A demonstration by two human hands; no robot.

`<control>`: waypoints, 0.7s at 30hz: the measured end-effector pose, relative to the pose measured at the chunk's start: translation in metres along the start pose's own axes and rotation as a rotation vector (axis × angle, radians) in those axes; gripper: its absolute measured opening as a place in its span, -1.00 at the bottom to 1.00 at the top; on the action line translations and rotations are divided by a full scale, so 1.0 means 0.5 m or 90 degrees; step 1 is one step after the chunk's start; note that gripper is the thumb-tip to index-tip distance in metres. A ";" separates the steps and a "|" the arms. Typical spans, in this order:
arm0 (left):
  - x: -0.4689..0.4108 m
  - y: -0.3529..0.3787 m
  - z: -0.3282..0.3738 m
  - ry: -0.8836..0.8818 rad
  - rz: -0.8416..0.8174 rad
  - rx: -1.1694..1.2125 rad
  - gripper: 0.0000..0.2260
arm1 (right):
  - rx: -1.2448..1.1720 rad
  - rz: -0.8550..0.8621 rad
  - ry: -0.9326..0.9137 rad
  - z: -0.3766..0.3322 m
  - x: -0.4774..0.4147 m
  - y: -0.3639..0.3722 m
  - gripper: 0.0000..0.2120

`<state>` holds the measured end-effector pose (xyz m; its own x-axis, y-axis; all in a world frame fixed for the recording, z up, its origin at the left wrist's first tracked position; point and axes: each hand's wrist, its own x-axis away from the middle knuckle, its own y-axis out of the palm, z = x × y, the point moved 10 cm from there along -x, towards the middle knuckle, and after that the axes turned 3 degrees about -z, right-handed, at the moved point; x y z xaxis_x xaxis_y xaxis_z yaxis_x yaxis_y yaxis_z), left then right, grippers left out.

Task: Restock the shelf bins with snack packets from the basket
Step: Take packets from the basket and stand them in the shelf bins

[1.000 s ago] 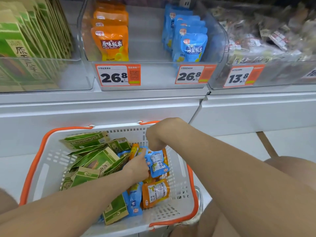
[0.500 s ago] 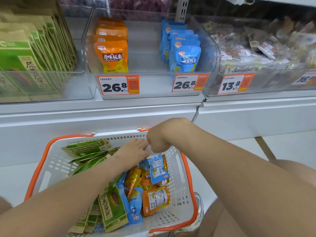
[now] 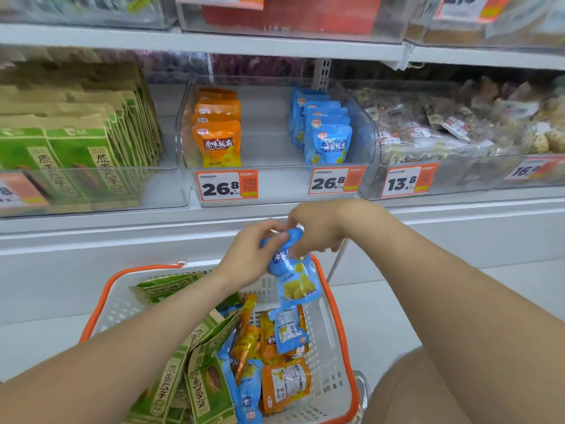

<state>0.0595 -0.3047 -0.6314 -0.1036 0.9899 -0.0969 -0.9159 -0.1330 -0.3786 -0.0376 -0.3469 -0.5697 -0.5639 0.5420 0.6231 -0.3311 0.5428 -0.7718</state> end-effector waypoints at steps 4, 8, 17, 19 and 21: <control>0.002 -0.039 0.070 -0.006 0.084 0.140 -0.93 | -0.168 0.092 -0.030 0.013 0.043 -0.054 -0.67; 0.012 -0.074 0.140 0.029 0.174 0.162 -0.84 | -0.183 0.224 -0.078 0.012 0.102 -0.122 -0.79; -0.051 -0.106 0.308 0.173 0.276 0.024 -0.76 | -0.263 0.633 -0.133 0.067 0.213 -0.279 -0.77; -0.085 -0.113 0.337 0.202 0.297 0.012 -0.76 | -0.274 0.721 -0.147 0.080 0.228 -0.302 -0.75; -0.113 -0.117 0.356 0.222 0.326 -0.035 -0.78 | -0.270 0.760 -0.157 0.096 0.227 -0.317 -0.74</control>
<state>0.0498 -0.3441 -0.4399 -0.3835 0.7268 -0.5698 -0.7609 -0.5983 -0.2511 -0.0856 -0.4022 -0.3829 -0.4820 0.7225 -0.4956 0.7110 -0.0080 -0.7031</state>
